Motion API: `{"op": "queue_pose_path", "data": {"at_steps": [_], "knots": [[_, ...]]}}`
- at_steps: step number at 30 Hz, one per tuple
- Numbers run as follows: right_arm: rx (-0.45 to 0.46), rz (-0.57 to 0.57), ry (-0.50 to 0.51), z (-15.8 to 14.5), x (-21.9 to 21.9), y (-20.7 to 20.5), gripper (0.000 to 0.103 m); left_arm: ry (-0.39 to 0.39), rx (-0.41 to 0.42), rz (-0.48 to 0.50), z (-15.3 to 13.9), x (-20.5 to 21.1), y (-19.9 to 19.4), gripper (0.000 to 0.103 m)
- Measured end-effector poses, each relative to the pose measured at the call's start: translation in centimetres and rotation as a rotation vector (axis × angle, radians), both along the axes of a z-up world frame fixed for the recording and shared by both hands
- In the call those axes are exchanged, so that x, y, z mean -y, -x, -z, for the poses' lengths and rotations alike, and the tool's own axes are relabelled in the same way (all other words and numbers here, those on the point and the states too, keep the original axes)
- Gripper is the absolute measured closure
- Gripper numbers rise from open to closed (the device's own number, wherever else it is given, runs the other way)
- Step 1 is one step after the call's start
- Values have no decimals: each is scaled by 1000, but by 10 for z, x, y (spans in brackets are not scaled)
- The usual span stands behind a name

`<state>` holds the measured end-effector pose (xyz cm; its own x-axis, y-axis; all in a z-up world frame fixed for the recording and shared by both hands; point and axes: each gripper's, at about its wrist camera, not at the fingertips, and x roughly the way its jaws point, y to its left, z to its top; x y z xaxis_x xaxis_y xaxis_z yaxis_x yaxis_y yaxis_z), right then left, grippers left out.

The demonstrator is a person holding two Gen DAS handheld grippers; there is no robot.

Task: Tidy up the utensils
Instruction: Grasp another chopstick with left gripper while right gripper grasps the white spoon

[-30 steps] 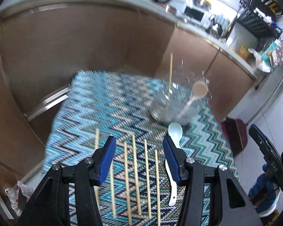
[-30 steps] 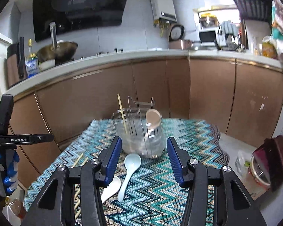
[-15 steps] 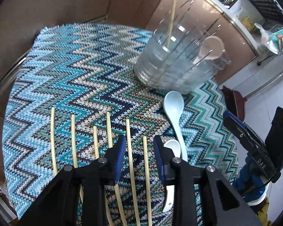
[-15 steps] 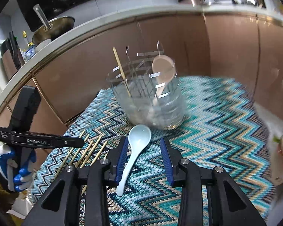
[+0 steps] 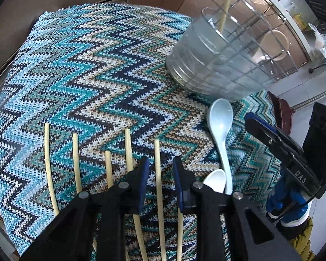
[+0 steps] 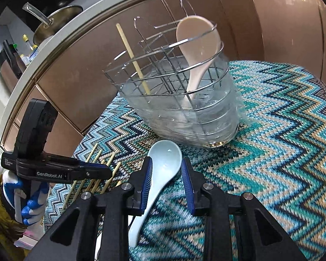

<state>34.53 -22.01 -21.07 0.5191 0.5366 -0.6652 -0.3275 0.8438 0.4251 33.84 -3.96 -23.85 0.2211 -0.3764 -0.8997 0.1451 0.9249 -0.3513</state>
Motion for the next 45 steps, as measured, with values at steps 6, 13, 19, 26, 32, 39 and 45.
{"op": "queue_pose_path", "data": {"at_steps": [6, 13, 19, 26, 32, 39, 45], "knots": [[-33, -28, -4, 14, -6, -15, 74, -4, -29, 9, 9, 6, -9, 82], [-55, -53, -19, 25, -12, -26, 76, -12, -42, 19, 14, 7, -11, 83], [-68, -65, -40, 27, -6, -33, 80, -25, -49, 21, 17, 8, -17, 86], [-82, -76, -40, 30, -3, -35, 83, -42, -39, 31, 20, 13, -21, 87], [-79, -81, -25, 34, -14, -39, 93, -44, -40, 18, 24, 11, -19, 92], [-60, -79, -4, 35, -21, -36, 97, -54, -36, 7, 24, 3, -16, 95], [-35, -78, 19, 28, -19, -29, 97, -70, -26, 1, 20, 8, -13, 97]]}}
